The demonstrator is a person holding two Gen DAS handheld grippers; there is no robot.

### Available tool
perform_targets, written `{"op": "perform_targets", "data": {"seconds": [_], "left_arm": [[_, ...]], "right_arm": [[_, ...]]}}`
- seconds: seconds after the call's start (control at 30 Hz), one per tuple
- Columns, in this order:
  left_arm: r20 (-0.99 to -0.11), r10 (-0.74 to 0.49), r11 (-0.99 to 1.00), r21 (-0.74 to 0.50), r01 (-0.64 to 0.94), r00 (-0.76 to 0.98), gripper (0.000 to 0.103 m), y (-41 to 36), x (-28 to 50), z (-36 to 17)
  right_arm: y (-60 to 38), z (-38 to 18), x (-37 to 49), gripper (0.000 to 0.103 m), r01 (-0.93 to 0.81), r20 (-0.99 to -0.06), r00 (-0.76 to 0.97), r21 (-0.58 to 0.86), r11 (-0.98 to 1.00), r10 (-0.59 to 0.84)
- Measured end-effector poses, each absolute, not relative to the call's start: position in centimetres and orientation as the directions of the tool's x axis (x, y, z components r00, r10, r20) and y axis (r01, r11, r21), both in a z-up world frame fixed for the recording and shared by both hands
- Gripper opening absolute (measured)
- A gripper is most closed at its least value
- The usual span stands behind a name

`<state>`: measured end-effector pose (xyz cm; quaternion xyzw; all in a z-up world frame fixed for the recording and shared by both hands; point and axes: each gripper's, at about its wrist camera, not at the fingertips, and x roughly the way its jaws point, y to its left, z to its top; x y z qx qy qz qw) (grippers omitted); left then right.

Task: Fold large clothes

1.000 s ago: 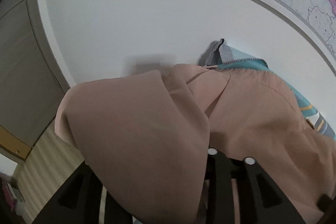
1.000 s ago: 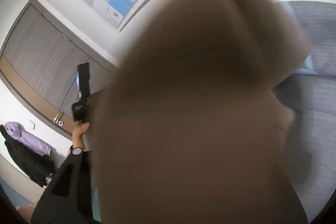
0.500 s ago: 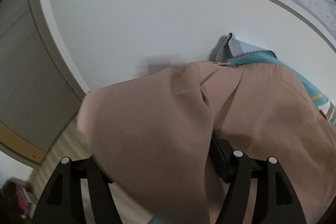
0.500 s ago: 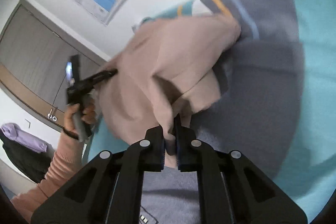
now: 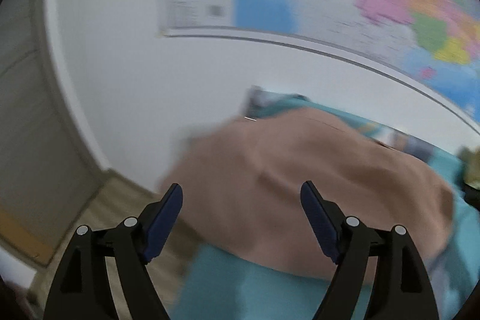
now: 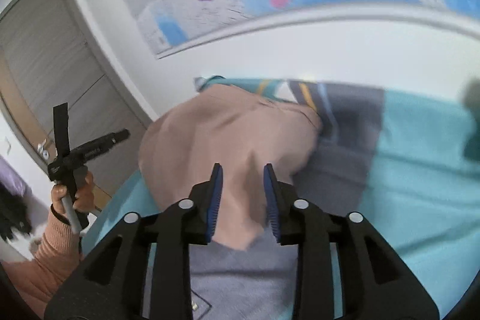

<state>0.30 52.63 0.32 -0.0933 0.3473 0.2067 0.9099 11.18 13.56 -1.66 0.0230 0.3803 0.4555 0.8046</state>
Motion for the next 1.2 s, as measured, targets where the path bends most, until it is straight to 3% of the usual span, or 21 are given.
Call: {"op": "perform_targets", "data": {"seconds": [0.23, 0.43, 0.5, 0.6, 0.8, 0.97, 1.2], "left_arm": [[-0.74, 0.171, 0.938, -0.081, -0.338, 0.651, 0.078, 47.7, 3.0, -3.0], [-0.753, 0.24, 0.929, -0.006, -0.37, 0.613, 0.079, 46.3, 3.3, -4.5], [-0.736, 0.278, 0.923, 0.026, -0.385, 0.617, 0.079, 45.8, 2.9, -3.9], [-0.713, 0.297, 0.921, 0.04, -0.387, 0.635, 0.082, 44.8, 2.1, -3.1], [-0.688, 0.291, 0.934, 0.052, -0.354, 0.665, 0.091, 42.3, 1.3, -2.2], [-0.712, 0.26, 0.94, 0.032, -0.34, 0.653, 0.092, 41.4, 1.7, -3.1], [-0.744, 0.26, 0.937, 0.039, -0.348, 0.616, 0.092, 41.1, 1.9, -4.5]], "right_arm": [[18.6, -6.1, 13.3, 0.028, -0.699, -0.687, 0.188, 0.408, 0.587, 0.702], [17.8, -7.8, 13.3, 0.032, -0.67, -0.698, 0.128, 0.463, 0.58, 0.705], [17.1, -6.8, 12.6, 0.045, -0.687, -0.681, 0.14, 0.455, 0.566, 0.718], [16.6, -5.6, 11.1, 0.048, -0.727, -0.671, 0.182, 0.4, 0.558, 0.718], [17.1, -5.0, 8.3, 0.049, -0.803, -0.686, 0.222, 0.274, 0.529, 0.693], [18.0, -7.8, 8.6, 0.049, -0.801, -0.75, 0.181, 0.263, 0.538, 0.636], [16.5, -5.6, 9.0, 0.05, -0.8, -0.696, 0.207, 0.284, 0.529, 0.687]]}}
